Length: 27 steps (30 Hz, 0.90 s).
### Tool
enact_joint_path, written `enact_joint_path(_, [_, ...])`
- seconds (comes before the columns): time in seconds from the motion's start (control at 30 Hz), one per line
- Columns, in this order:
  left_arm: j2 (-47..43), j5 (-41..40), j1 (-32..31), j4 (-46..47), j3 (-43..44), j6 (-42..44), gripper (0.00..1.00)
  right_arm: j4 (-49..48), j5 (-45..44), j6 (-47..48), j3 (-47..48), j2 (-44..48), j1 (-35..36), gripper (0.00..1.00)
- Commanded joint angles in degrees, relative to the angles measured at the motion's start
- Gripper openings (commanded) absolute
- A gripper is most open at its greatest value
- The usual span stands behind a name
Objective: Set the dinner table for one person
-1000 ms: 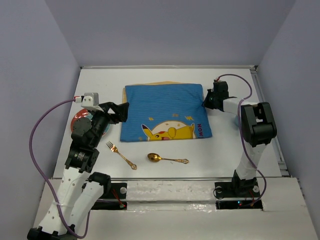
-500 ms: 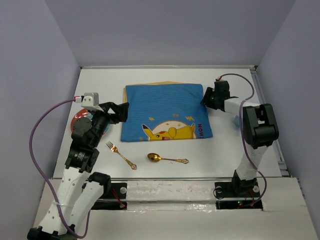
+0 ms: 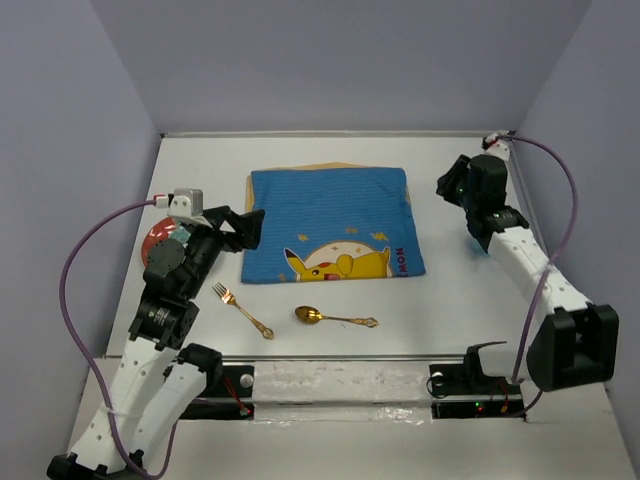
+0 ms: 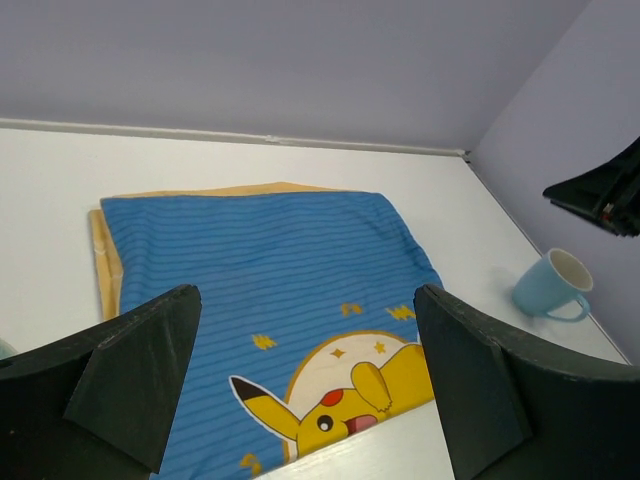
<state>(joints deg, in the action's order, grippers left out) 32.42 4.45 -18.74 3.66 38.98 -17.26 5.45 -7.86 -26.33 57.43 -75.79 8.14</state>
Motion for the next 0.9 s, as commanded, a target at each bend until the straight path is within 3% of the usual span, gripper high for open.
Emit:
enact_joint_path(0.0, [-3.5,-0.9,-3.7,1.2,0.7,2.2,0.99,7.6,-26.5,2.5,-0.6,6.7,-0.5,0.31])
enact_joint_path(0.1, [-5.5,-2.9,-7.4,0.4,0.7,3.6,0.99,11.7,-31.2,2.0,-1.8,10.2,-4.4,0.3])
enact_joint_path(0.27, [-8.2,-5.7,-13.8,-0.8,0.7,5.3,0.99,15.4,-21.0,1.0,-4.2,12.0,-18.0,0.55])
enact_joint_path(0.33, [-8.8,-6.6,-15.4,-1.2,0.8,5.7,0.99,15.7,-20.6,1.7,-4.4,10.4,-19.6,0.62])
enact_joint_path(0.6, [-10.2,-7.3,-20.7,-1.6,0.8,6.5,0.99,15.5,-12.3,1.9,-4.5,5.0,-20.2,0.59])
enact_joint_path(0.87, [-11.1,-8.3,-21.5,-2.0,0.9,7.0,0.99,12.8,-14.3,-0.2,-6.5,0.5,-20.2,0.49])
